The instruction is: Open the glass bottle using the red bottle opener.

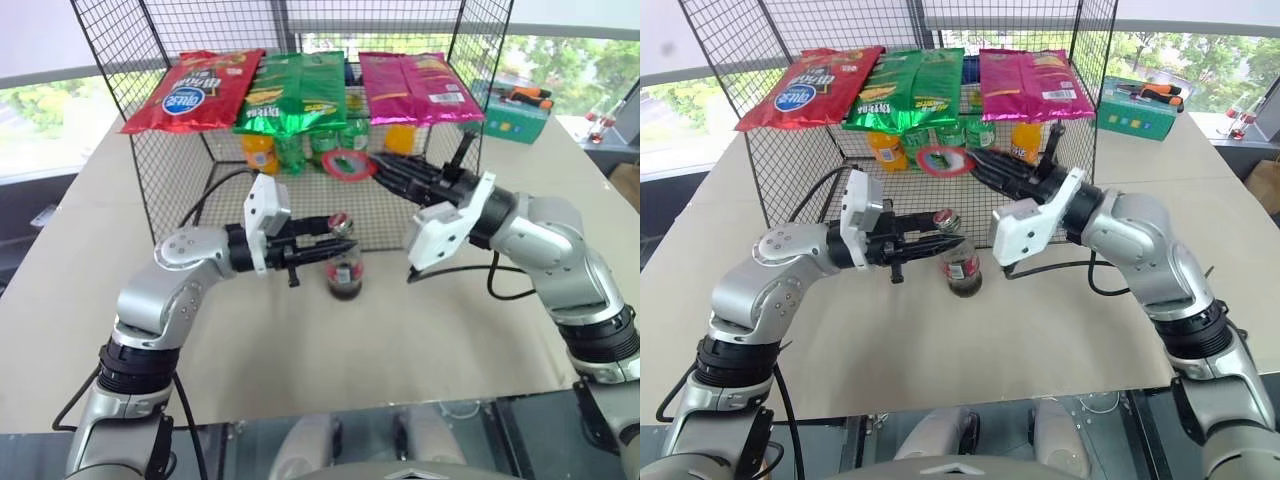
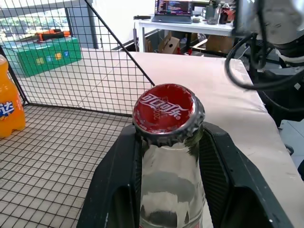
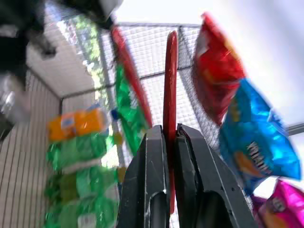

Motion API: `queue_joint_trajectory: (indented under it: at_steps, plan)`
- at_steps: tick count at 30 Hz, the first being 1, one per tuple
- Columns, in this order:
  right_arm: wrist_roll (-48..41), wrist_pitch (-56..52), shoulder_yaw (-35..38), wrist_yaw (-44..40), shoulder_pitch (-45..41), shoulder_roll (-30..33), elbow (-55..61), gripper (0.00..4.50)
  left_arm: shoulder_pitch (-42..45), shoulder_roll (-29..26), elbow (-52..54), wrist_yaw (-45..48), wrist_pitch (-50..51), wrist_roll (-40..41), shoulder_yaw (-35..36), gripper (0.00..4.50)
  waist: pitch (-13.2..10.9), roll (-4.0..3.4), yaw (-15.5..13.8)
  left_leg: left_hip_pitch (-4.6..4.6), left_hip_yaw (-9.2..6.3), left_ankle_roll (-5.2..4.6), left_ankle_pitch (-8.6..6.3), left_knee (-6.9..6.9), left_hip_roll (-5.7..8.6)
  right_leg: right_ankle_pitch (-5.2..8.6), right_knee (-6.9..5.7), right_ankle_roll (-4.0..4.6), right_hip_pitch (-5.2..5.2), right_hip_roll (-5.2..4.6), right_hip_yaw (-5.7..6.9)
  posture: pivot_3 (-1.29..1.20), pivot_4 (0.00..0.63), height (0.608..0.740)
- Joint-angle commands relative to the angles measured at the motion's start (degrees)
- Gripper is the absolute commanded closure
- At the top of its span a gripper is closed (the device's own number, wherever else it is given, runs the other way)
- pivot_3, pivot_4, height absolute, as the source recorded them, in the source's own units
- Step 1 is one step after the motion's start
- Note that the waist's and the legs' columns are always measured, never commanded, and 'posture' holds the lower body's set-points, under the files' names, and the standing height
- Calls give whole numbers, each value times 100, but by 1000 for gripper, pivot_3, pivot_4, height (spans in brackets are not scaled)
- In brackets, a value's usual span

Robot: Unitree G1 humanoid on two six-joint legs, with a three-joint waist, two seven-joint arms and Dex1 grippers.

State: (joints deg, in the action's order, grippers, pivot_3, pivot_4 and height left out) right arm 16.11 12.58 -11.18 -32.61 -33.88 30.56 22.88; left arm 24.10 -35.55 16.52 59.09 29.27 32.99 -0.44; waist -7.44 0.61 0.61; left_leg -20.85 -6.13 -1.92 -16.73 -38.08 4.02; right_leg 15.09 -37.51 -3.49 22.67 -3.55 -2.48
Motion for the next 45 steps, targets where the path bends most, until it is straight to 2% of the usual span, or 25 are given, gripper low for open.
queue_joint_trajectory:
  at_steps: [1,3,6,10,13,16,22,27,31,33,36,39,42,45]
  plan:
    - [-367,-699,324,-72,449,-53,648,4500,-148,-81,42,31,23,-3,-13,3359,0,0,-10,-2,-1,0,0,0,2,0,0,0,0,-3,1,0,150,740]
    - [-690,-1306,434,-109,873,-171,928,4500,-176,-75,65,20,-3,15,3,3359,-1,-1,-1,-3,0,-1,-1,0,4,0,4,0,1,-4,-1,0,150,740]
    - [-2110,-3391,691,-85,1973,-666,1622,4500,-219,-68,102,-5,-36,31,25,3359,-1,-1,-5,-3,-2,-1,-1,10,1,0,8,0,2,-3,-2,0,150,740]
    - [-3035,-5241,806,89,2994,-954,2042,4500,-250,-53,113,-26,-100,23,15,3359,-7,-11,2,-3,-13,-1,0,32,-2,1,25,2,2,-3,-10,0,150,740]
    - [-3390,-5649,916,317,3120,-1202,2137,4500,-265,-18,137,-80,-99,64,27,3359,-11,-18,35,1,-2,-2,-1,37,-2,1,25,1,2,-2,-8,0,150,740]
    - [-3835,-5972,1263,642,2801,-1565,2193,4500,-222,44,97,-202,-10,184,120,3359,-13,-20,18,3,-6,-2,-1,47,-3,0,25,0,7,-2,-2,0,150,740]
    - [-3730,-5851,1228,673,2725,-1138,2109,4500,-455,39,288,-288,165,402,194,3359,-13,-20,5,-2,-7,-1,0,55,2,0,49,0,6,-6,4,0,150,740]
    - [-3700,-5708,1175,739,2675,-1007,2076,4500,-502,-123,366,-46,-99,207,68,3359,-14,-20,9,-2,-8,0,0,73,0,0,63,0,7,-5,5,0,150,740]
    - [-3658,-5603,1087,792,2649,-977,2016,4500,-413,-1,202,-412,74,286,214,3359,-14,-21,9,-2,-6,0,0,73,0,0,64,0,7,-5,4,0,150,740]
    - [-3623,-5536,1043,804,2629,-944,1988,4500,-498,-123,337,-178,-16,243,79,3359,-14,-21,11,-1,-7,0,0,73,0,0,64,0,7,-5,5,0,150,740]
    - [-3618,-5447,1004,817,2607,-910,1979,4500,-378,-64,116,-364,-11,193,179,3359,-14,-21,9,-1,-6,0,0,73,0,0,64,0,7,-4,4,0,150,740]
    - [-3638,-5300,994,779,2561,-883,1964,4500,-648,-207,640,-111,114,447,69,3359,-14,-21,28,-1,-6,0,0,73,0,0,64,0,7,-4,3,0,150,740]
    - [-3567,-4945,928,640,2506,-765,1988,4500,-388,-76,206,-403,45,288,211,3359,-17,-24,1,-1,-6,0,0,74,0,0,65,0,7,-5,4,0,150,740]
    - [-3339,-4242,770,424,2333,-654,2050,4500,-554,-177,564,-174,116,413,43,3359,-18,-23,8,-1,-7,0,0,73,0,0,64,0,6,-4,6,0,150,740]
